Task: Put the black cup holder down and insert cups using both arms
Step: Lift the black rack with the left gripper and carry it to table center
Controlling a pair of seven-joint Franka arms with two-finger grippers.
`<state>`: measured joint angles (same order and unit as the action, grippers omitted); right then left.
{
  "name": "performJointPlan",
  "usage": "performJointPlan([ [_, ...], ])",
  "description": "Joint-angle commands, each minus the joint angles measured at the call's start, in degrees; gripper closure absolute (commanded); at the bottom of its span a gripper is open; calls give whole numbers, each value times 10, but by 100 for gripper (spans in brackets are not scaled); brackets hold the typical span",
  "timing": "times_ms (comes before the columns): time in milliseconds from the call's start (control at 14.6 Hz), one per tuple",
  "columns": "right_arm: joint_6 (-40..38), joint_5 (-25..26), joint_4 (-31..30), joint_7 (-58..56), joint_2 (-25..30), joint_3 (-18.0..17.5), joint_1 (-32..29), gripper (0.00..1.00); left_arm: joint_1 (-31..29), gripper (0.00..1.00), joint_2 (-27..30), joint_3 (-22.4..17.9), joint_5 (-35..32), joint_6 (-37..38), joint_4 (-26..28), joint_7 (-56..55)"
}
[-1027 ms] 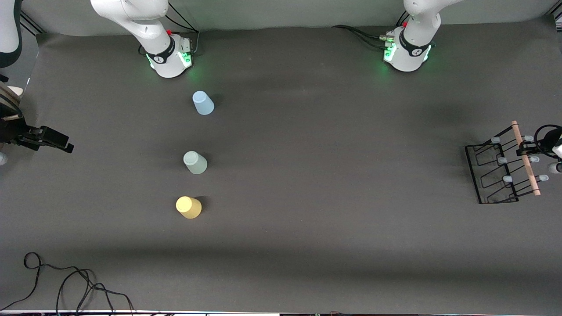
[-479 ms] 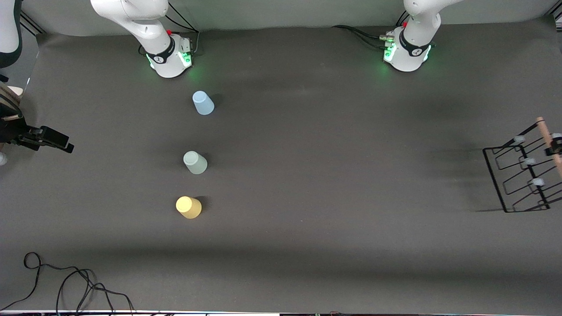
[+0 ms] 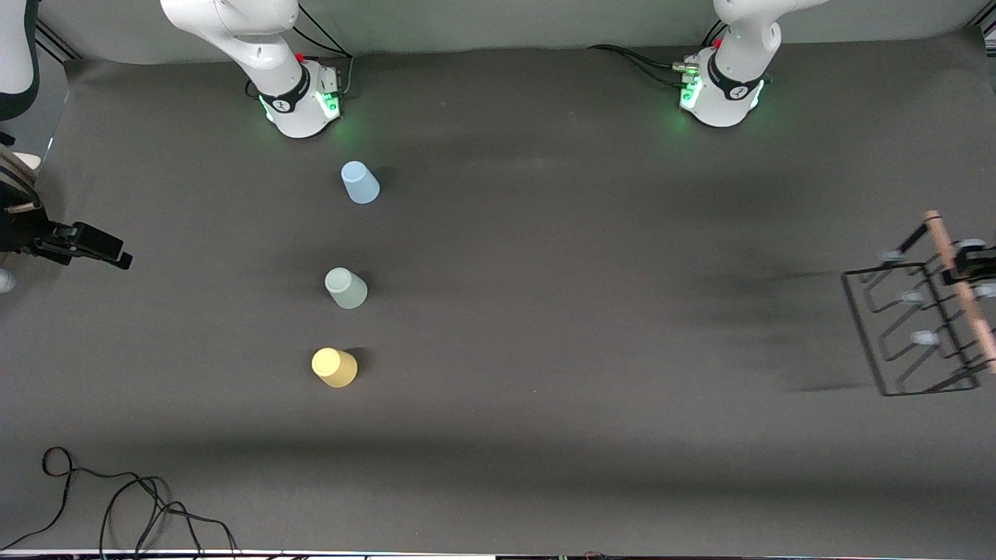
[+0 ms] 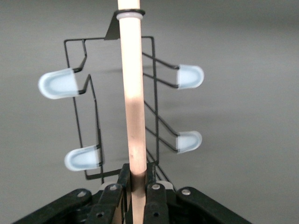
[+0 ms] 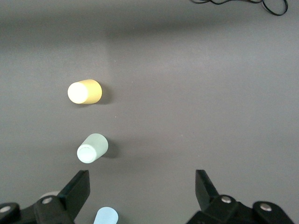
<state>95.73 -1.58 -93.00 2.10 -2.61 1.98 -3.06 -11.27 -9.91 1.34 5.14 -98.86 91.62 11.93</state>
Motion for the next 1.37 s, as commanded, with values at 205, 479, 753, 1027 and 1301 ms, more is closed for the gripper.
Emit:
performJointPlan([
  [205, -11, 7, 11, -10, -3, 0, -5, 0, 236, 100, -23, -7, 8, 19, -53, -296],
  [479, -11, 7, 10, -11, -3, 0, -5, 0, 373, 100, -98, -7, 8, 15, -111, -501],
  [753, -11, 7, 11, -11, -3, 0, -5, 0, 458, 100, -178, -6, 11, 11, -179, -596],
  [1027, -13, 7, 11, -11, -3, 0, -5, 0, 517, 100, -235, 2, 11, -61, -181, -621],
  [1301, -14, 7, 11, -11, -2, 0, -5, 0, 536, 100, -267, 9, 10, -104, -181, -612],
])
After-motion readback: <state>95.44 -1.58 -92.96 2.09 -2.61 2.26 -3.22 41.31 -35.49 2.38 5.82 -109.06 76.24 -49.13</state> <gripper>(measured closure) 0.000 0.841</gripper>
